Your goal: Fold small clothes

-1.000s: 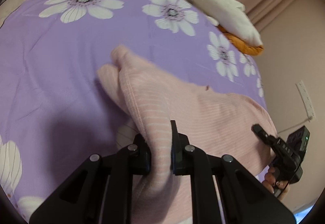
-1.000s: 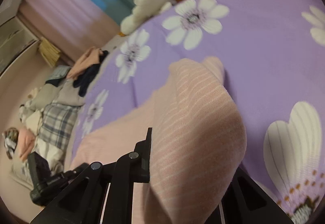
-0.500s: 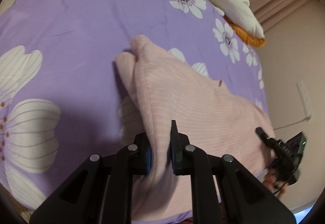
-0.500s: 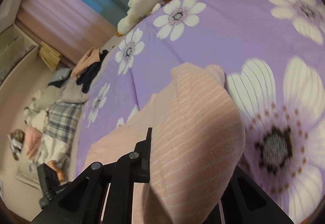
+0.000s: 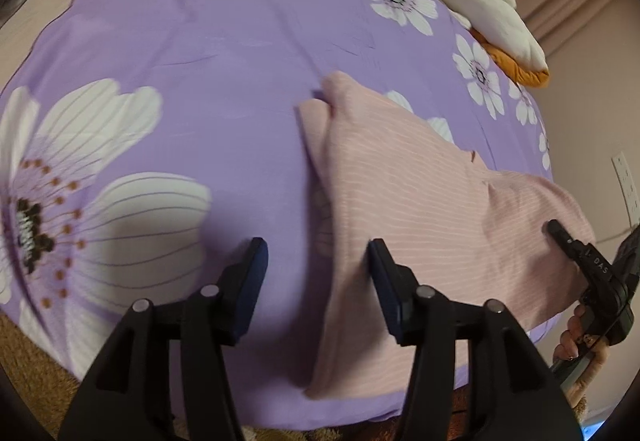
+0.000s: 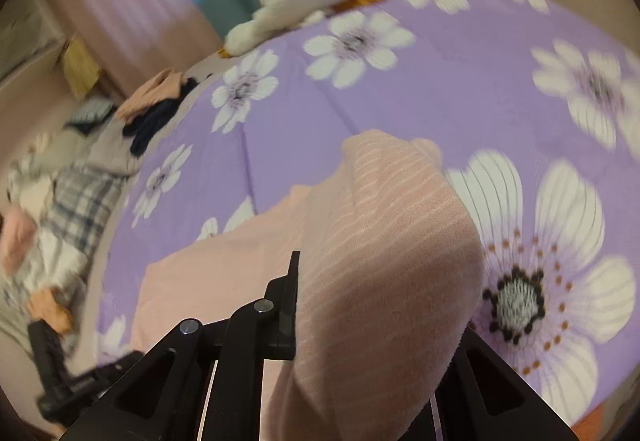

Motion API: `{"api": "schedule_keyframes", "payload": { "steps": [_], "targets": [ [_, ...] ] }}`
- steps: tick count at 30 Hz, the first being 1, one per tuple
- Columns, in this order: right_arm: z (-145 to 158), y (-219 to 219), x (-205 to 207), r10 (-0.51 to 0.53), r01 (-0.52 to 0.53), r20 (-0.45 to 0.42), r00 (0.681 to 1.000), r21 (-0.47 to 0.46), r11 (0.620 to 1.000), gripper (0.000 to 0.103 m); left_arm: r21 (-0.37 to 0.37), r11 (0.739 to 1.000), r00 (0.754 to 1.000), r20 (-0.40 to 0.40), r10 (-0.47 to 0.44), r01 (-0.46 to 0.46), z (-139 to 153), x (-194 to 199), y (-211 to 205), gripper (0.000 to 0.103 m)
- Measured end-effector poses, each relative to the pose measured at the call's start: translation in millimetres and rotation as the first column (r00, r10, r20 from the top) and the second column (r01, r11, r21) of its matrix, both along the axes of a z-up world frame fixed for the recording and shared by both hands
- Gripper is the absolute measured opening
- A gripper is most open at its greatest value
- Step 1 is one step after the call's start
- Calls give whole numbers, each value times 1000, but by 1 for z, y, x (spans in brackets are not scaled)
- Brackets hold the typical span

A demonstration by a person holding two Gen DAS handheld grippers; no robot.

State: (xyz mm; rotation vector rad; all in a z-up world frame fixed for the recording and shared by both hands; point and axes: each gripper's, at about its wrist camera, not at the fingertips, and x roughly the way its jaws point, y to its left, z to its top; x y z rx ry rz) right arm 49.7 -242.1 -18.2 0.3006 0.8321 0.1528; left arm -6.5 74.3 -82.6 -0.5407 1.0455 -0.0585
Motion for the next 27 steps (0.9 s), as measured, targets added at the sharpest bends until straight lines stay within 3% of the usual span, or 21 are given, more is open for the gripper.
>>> {"api": "schedule_keyframes", "payload": {
  "steps": [8,15,21,27],
  "targets": [
    [29,79,-6,230,-213,76,970,-185,959,16,53,996,997,-14,71,-70,2,-14,20,53],
    [2,157,-13,459,-451,-23,888,-228,863,16,63,994,996,-25,91,-89,0,-20,30,53],
    [-51,189,-18,490,-519,-171,854,-232,823,17,59,997,998,-37,59,-57,-1,-19,27,53],
    [-51,183,-17,488,-518,-190,852,-166,839,22,47,998,998,-43,47,-45,-1,-16,22,53]
  ]
}}
